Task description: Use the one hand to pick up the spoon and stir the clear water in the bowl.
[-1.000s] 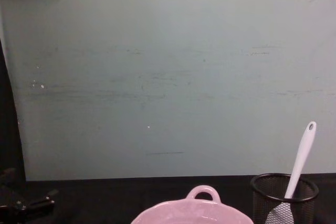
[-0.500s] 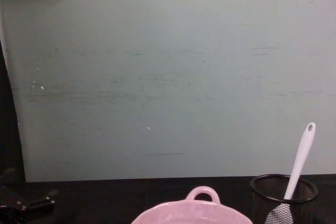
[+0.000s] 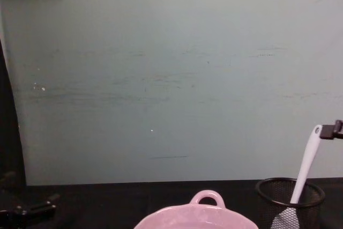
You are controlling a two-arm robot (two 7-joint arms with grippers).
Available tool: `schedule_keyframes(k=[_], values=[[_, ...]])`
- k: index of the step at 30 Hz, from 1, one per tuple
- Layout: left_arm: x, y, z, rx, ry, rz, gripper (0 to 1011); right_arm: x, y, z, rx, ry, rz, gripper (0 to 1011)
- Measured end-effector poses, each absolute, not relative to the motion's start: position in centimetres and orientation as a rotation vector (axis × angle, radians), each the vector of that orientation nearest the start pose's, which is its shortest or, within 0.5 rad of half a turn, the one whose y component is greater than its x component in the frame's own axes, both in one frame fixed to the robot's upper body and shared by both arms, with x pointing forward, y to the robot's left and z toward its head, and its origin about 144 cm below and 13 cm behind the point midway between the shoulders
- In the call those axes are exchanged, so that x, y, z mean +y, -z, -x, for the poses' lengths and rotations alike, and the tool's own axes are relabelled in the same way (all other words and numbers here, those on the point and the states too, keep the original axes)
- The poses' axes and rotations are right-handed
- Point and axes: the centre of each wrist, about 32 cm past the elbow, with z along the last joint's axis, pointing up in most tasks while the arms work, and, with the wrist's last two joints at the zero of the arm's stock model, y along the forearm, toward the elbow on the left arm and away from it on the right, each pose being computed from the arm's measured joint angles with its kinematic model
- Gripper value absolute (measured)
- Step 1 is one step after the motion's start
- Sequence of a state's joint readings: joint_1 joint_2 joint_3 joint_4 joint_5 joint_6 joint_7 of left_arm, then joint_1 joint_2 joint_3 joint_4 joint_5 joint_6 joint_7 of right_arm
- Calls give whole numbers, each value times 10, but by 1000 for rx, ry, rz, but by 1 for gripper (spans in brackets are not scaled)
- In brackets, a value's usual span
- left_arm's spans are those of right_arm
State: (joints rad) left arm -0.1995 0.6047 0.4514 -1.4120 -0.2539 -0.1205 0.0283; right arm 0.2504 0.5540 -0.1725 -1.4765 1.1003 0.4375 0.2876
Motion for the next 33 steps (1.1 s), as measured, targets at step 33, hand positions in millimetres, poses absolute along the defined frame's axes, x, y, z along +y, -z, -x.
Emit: schedule_keyframes(k=[33], values=[[310, -1140, -489, -285, -1248, -304, 1011, -338, -1210, -561, 592, 984, -156, 930]])
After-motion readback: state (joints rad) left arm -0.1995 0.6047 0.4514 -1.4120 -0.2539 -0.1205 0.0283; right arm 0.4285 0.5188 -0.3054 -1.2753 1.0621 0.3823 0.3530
